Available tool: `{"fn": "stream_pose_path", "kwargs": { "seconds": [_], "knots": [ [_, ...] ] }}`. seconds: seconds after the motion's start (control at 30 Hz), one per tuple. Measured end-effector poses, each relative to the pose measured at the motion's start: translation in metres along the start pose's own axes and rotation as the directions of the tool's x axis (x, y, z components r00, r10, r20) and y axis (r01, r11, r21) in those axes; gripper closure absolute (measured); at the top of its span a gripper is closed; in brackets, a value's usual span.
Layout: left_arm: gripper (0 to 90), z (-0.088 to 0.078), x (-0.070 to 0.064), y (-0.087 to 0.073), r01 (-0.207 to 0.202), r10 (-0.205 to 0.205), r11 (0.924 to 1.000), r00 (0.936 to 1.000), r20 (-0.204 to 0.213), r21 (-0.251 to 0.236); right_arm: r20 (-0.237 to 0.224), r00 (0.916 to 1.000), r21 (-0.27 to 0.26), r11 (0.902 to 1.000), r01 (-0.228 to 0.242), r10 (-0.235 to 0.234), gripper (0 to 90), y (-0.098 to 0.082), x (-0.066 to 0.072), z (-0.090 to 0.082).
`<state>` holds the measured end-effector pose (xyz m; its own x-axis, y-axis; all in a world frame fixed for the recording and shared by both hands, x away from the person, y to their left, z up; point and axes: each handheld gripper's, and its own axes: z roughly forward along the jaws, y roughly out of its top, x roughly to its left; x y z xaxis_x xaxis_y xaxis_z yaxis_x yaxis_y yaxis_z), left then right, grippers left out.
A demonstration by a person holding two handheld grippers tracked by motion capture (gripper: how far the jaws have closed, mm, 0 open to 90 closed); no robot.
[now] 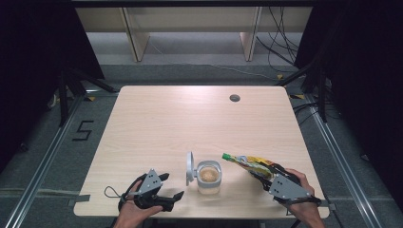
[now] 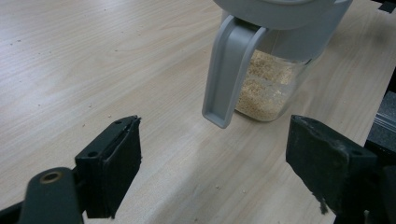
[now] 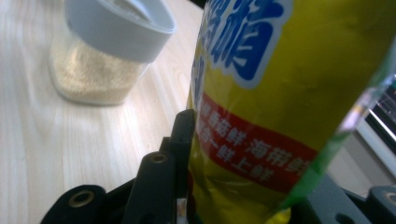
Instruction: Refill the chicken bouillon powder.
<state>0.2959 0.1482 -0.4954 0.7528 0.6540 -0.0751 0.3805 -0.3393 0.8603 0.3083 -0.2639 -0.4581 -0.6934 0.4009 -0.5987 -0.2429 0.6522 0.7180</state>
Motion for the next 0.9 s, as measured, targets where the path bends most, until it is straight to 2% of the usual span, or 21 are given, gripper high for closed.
{"fn": "stream_pose_path", "kwargs": {
  "seconds": [0.03,0.07,0.13,0.17,0.23,0.27,0.3,0.43,0.47,0.5,0.53,0.6,0.63,0.67,0.7,0.73,0.8,0.83,0.9],
  "knots": [
    [17.7,0.000,0.000,0.000,0.003,-0.003,1.0000,1.0000,0.000,0.001,0.000,1.0000,0.000,1.0000,0.000,0.000,69.0,0.000,0.000,0.000],
    [17.7,0.000,-0.001,0.000,0.010,-0.010,0.9999,1.0000,-0.002,0.004,-0.002,0.9995,-0.005,0.9995,-0.031,0.031,69.1,-0.001,0.000,0.000],
    [17.7,0.000,-0.001,0.000,0.007,-0.007,1.0000,1.0000,-0.001,0.004,0.009,0.9990,-0.021,0.9989,-0.043,0.043,69.3,-0.003,-0.002,0.002],
    [17.8,0.000,0.000,0.000,0.006,-0.006,1.0000,1.0000,-0.002,0.004,0.019,0.9976,-0.034,0.9972,-0.066,0.067,69.5,-0.006,-0.004,0.003],
    [17.7,0.001,-0.001,-0.001,0.016,-0.016,0.9999,0.9999,0.000,-0.001,0.017,0.9965,-0.034,0.9961,-0.081,0.082,69.6,-0.006,-0.005,0.002],
    [17.8,0.000,-0.001,-0.001,0.008,-0.008,0.9999,1.0000,-0.006,0.009,0.012,0.9958,-0.037,0.9953,-0.090,0.090,69.6,-0.007,-0.006,0.002],
    [17.7,0.001,0.000,-0.001,0.007,-0.007,0.9999,1.0000,-0.004,0.008,0.018,0.9926,-0.038,0.9921,-0.120,0.120,69.7,-0.008,-0.006,0.003],
    [17.7,0.001,-0.001,0.000,0.006,-0.006,0.9999,1.0000,-0.008,0.010,0.025,0.9885,-0.044,0.9881,-0.148,0.149,69.9,-0.011,-0.008,0.005],
    [17.8,0.001,-0.001,-0.001,0.006,-0.006,0.9999,1.0000,-0.008,0.009,0.037,0.9850,-0.043,0.9851,-0.167,0.168,70.0,-0.013,-0.010,0.007],
    [17.8,0.001,-0.001,-0.001,0.007,-0.006,0.9999,1.0000,-0.007,0.009,0.037,0.9850,-0.043,0.9851,-0.167,0.168,70.0,-0.013,-0.010,0.007],
    [17.7,0.001,-0.001,-0.001,0.007,-0.007,0.9999,0.9999,-0.008,0.009,0.058,0.9804,-0.036,0.9818,-0.186,0.188,70.0,-0.016,-0.012,0.009],
    [17.7,0.002,-0.001,-0.001,0.018,-0.018,0.9998,0.9998,-0.002,-0.005,0.055,0.9787,-0.029,0.9801,-0.197,0.198,70.0,-0.016,-0.013,0.008],
    [17.8,0.001,-0.001,0.000,0.014,-0.014,0.9999,0.9999,-0.001,-0.001,0.072,0.9742,-0.045,0.9765,-0.211,0.214,70.1,-0.018,-0.014,0.009],
    [17.8,0.001,0.000,0.000,0.014,-0.014,0.9999,0.9999,0.001,0.008,0.086,0.9662,-0.055,0.9695,-0.239,0.243,70.1,-0.020,-0.017,0.010],
    [17.7,0.001,0.000,0.000,0.014,-0.014,0.9999,0.9999,0.001,0.008,0.086,0.9662,-0.055,0.9695,-0.239,0.243,70.1,-0.020,-0.017,0.010],
    [17.7,0.001,0.000,-0.001,0.017,-0.017,0.9998,0.9998,-0.003,0.006,0.089,0.9599,-0.037,0.9639,-0.264,0.266,70.2,-0.022,-0.019,0.013],
    [17.7,0.001,0.000,-0.001,0.007,-0.007,0.9999,0.9999,-0.007,0.010,0.095,0.9591,-0.030,0.9638,-0.265,0.267,70.2,-0.023,-0.020,0.014],
    [17.7,0.001,-0.001,-0.001,0.006,-0.006,0.9999,1.0000,-0.007,0.009,0.100,0.9562,-0.024,0.9614,-0.274,0.275,70.3,-0.024,-0.020,0.016],
    [17.8,0.001,-0.001,0.000,0.008,-0.008,1.0000,1.0000,-0.004,0.005,0.091,0.9555,-0.022,0.9599,-0.280,0.280,70.3,-0.026,-0.021,0.019]
  ]
}}
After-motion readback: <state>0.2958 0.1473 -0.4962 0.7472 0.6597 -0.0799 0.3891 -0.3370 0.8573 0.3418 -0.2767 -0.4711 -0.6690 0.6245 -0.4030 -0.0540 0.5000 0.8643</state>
